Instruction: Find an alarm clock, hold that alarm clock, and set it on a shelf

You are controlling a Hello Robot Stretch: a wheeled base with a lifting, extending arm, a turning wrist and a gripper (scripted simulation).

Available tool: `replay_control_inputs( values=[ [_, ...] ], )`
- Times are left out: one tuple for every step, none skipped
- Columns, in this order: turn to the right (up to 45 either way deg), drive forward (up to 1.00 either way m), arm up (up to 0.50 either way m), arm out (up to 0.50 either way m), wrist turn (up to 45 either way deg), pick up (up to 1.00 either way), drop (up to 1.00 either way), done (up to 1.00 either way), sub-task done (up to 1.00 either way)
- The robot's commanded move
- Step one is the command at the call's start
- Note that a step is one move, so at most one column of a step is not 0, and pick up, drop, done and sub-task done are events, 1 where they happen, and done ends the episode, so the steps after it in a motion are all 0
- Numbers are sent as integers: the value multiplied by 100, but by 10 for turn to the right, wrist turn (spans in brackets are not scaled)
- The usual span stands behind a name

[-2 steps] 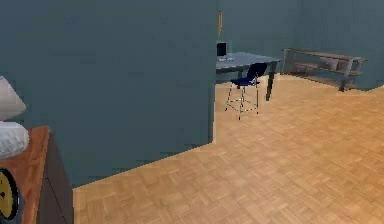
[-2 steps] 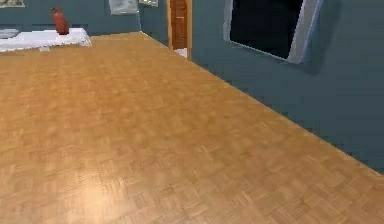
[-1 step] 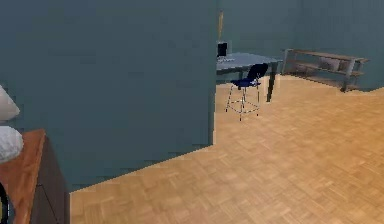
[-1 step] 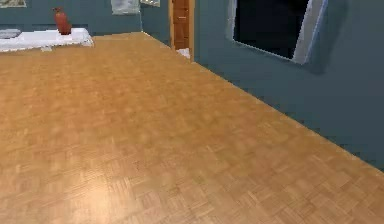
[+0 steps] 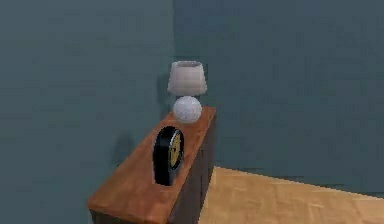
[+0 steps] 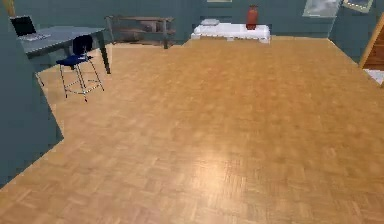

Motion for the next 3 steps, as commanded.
replay_control_inputs(
  values=[
    [-450,0,0,0,0,0,0,0,0],
    [-450,0,0,0,0,0,0,0,0],
    [0,0,50,0,0,0,0,0,0]
  ],
)
